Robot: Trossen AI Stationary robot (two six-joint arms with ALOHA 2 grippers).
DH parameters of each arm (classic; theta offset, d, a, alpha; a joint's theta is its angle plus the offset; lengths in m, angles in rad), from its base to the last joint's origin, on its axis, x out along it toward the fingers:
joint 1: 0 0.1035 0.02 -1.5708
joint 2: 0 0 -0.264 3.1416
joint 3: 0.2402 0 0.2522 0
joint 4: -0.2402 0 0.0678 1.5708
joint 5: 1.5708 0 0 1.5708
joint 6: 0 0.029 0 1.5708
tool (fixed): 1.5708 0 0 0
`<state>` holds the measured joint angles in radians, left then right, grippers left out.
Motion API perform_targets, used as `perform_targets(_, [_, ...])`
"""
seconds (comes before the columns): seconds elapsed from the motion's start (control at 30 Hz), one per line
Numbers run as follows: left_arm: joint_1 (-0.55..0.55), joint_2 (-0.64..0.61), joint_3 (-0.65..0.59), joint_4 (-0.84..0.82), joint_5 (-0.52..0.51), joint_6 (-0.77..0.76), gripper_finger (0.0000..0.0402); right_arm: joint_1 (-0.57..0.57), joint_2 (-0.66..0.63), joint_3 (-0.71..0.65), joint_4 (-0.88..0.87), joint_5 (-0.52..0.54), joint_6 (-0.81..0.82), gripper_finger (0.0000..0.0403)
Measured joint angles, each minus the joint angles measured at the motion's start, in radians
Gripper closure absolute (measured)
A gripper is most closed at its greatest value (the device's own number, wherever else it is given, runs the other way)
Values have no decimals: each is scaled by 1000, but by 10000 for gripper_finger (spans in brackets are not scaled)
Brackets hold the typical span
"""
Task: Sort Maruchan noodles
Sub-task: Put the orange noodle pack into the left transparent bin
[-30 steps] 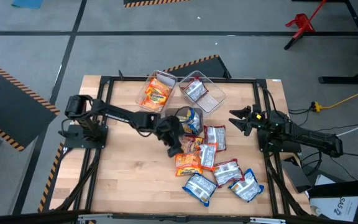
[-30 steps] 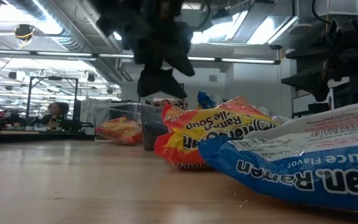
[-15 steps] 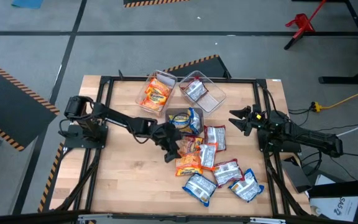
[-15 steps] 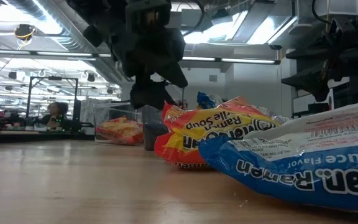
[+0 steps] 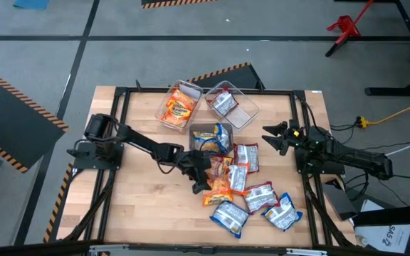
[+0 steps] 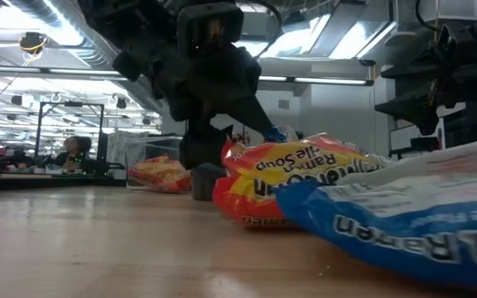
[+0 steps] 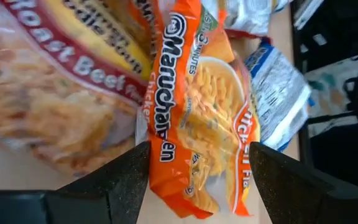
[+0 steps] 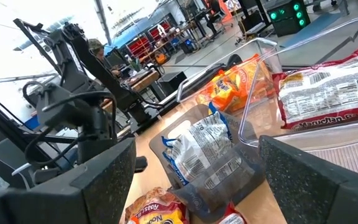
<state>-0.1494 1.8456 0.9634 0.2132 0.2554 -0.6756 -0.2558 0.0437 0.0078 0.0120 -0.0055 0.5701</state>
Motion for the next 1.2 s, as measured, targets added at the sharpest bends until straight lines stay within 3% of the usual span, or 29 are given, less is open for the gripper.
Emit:
perform_targets(0.5, [-16,28,0,-11,26,-23,177,0,0,0,0,-3,0,79])
perform_targets(0.83, [-21,101,2,-11,131,-80,258,0,0,0,0,4,0,79])
perform_targets(1.07, [-25,94,2,-20,133,-133,376,0,0,0,2,16,0,79])
perform_targets(1.2, [-25,67,0,-27,132,-165,386,0,0,0,2,18,0,79])
